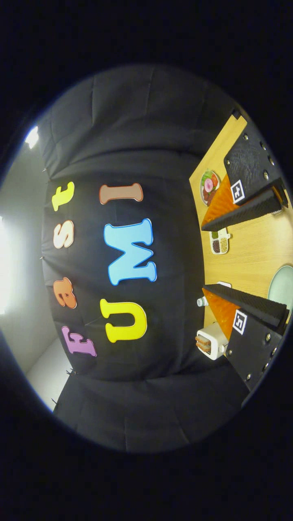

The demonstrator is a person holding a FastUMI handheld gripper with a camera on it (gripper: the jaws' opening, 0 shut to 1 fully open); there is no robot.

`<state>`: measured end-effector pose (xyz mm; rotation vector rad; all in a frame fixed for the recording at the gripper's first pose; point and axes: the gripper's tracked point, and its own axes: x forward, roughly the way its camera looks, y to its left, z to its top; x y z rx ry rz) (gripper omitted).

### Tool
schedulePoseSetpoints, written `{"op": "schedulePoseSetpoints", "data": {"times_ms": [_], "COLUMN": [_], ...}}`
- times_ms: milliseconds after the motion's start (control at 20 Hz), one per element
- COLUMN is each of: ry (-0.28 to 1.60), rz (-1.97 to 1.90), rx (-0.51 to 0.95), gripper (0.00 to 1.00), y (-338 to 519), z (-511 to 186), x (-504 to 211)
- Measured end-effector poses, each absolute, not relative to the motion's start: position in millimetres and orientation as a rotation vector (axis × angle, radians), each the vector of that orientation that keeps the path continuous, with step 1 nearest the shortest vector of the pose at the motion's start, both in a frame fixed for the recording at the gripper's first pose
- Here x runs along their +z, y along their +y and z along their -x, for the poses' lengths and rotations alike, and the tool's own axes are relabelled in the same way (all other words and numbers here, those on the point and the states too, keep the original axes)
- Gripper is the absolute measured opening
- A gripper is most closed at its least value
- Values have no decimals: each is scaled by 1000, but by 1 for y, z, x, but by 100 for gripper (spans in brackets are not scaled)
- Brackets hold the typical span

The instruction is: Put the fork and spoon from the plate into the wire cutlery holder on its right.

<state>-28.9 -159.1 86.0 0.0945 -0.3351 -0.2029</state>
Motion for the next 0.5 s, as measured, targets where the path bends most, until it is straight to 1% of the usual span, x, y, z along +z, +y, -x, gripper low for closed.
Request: {"op": "schedulePoseSetpoints", "data": {"times_ms": [300,500], "ry": [-432,-445], "rz": [-29,1], "rx": [-147,-120], "gripper": [80,80], "y": [-137,-129], "z": [40,38], "x": [115,126]}}
